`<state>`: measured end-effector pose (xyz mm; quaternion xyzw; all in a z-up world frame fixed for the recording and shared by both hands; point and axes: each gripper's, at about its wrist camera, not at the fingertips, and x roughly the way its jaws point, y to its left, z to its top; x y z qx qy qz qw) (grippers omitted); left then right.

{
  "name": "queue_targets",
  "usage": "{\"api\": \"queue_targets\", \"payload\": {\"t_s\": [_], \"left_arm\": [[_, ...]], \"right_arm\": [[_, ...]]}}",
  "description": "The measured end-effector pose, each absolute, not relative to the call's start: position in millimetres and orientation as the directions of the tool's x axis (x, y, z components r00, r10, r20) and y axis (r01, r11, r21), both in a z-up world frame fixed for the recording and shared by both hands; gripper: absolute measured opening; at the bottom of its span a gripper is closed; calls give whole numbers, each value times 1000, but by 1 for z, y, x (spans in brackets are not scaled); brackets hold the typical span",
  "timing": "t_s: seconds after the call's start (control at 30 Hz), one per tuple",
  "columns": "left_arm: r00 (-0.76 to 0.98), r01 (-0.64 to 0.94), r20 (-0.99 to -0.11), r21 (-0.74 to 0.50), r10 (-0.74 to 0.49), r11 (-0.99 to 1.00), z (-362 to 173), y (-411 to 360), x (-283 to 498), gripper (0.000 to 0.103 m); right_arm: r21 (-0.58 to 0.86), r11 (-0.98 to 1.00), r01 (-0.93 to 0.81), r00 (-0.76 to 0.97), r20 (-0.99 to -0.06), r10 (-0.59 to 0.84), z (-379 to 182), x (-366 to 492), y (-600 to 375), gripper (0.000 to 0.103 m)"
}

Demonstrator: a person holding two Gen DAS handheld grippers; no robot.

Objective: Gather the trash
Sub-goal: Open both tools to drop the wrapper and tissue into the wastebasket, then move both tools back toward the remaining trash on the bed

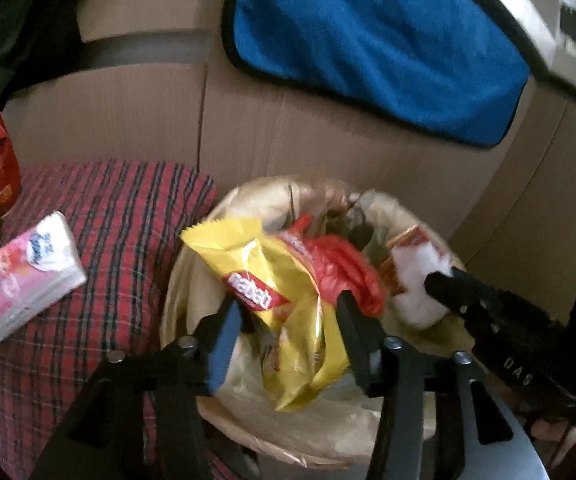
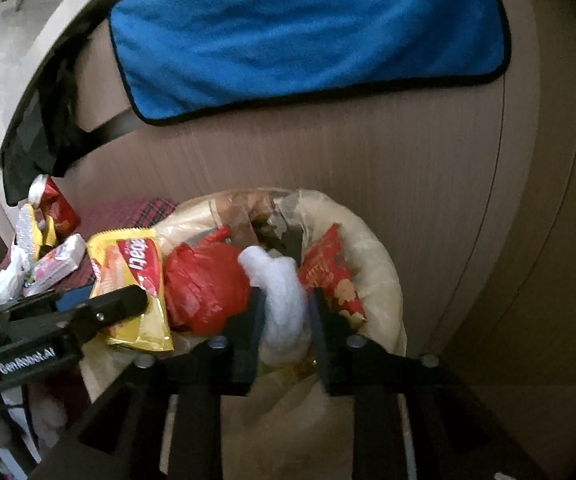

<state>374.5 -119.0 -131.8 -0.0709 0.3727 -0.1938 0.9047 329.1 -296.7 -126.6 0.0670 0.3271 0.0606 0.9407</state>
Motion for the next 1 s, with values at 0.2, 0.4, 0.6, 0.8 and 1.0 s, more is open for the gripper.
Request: {"api": "queue_targets", "payload": {"t_s": [0.2, 0.4, 0.6, 0.8, 1.0], "left_arm": [[694, 284, -574, -338, -435, 897, -93, -85, 360, 54], [786, 259, -498, -273, -366, 927, -48, -31, 325, 54], [866, 170, -427, -238, -261, 956, -14, 51, 292, 54], [880, 62, -441, -258, -174, 964, -21, 130, 278, 54], [858, 28, -484, -292, -173, 956, -54, 167, 270, 54]], "right_arm": [[169, 982, -84, 834, -527, 162, -93, 314, -299, 33], [168, 979, -113, 853, -490, 182, -61, 299, -290, 35], [124, 973, -196, 859, -456, 231, -32, 282, -250, 35], [104, 944, -313, 826, -461, 324, -22, 286, -190, 34], [92, 907, -411, 763, -510, 397, -35, 292, -130, 34]]}}
